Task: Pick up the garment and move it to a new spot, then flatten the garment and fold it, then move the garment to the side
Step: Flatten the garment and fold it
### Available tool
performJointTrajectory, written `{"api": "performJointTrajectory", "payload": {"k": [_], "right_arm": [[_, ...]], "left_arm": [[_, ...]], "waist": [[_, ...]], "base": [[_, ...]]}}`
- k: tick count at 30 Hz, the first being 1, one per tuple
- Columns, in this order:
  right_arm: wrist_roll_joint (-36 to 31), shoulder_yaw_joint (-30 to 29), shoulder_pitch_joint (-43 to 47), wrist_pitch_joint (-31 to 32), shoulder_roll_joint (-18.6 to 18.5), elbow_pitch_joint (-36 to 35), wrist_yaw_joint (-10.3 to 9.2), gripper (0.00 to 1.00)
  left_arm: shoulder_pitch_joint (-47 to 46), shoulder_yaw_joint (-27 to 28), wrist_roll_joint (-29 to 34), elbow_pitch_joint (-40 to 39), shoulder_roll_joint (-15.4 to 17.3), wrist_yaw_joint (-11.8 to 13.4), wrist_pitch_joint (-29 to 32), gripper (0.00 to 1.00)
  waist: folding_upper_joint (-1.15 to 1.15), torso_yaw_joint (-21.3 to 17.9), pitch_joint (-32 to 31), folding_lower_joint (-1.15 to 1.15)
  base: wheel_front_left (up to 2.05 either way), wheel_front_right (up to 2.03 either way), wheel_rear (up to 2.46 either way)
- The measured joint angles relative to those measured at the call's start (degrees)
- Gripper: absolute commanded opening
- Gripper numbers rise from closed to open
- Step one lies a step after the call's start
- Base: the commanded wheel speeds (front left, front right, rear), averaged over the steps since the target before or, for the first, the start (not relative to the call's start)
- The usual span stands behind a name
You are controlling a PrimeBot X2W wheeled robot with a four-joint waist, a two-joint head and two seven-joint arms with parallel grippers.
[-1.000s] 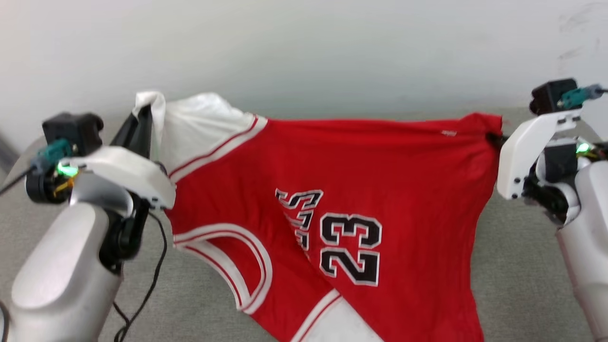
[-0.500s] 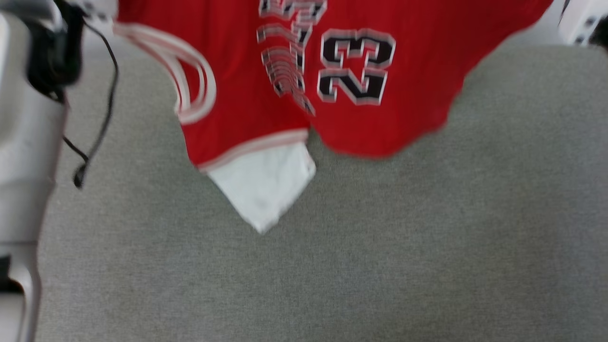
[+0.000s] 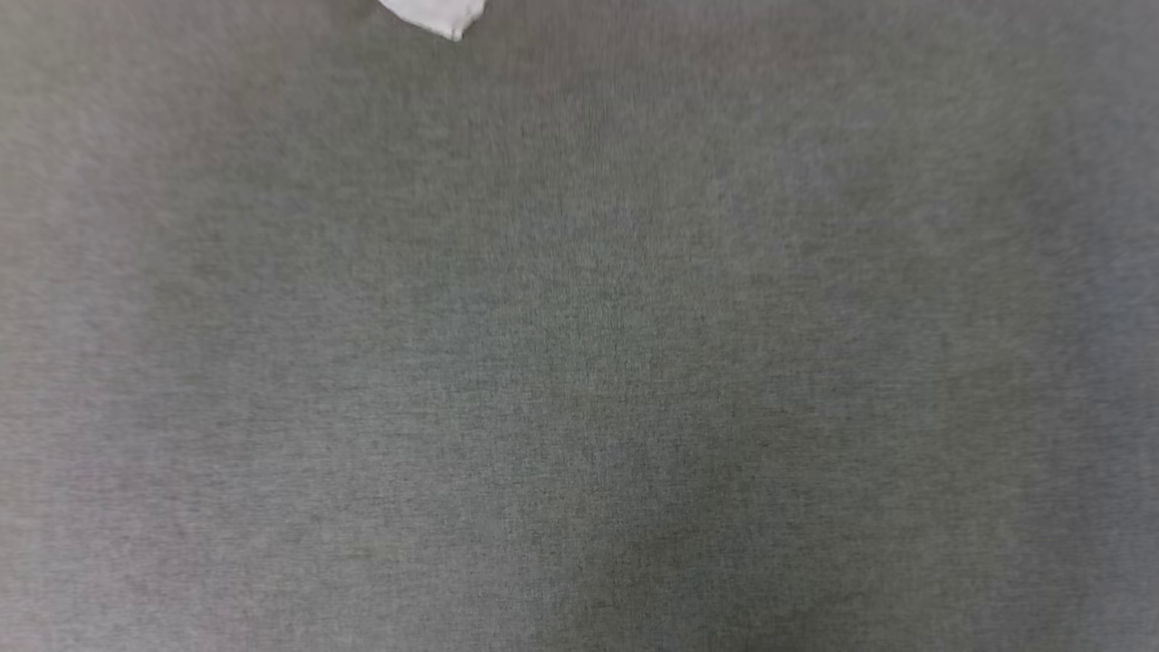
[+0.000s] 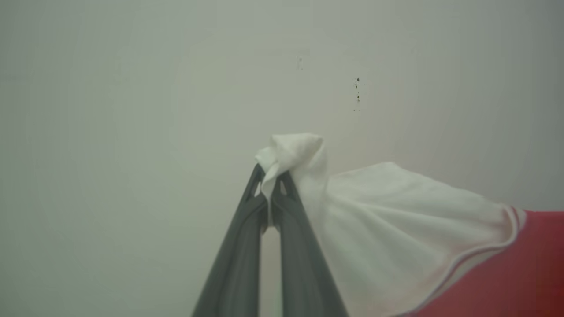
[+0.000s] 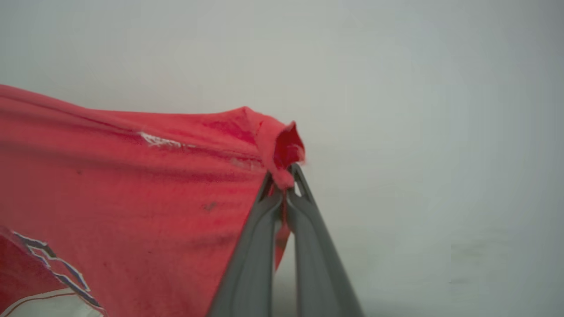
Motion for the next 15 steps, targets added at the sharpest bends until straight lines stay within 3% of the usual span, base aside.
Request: {"api": "performJointTrajectory", "payload": {"k": [5,15], "right_arm": [[0.12,1.23,-4.75,-3.13,-0.30,1.94,-0.01,0.00],[3.47,7.13,-8.09,-8.21,0.16,10.10,-0.01,0.00]], "left_arm": [[-3.63,-0.47,0.55,0.27,0.03,-0.20,0.41,0.00],[-1.01,-1.11,-1.57,2.96,-1.98,-0.77,1.18,0.00]], "waist": [[0.00,0.10,5.07,0.00],[0.00,0.86,11.99,0.00]], "base": [[0.00,0.00,0.00],[0.00,0.00,0.00]]}}
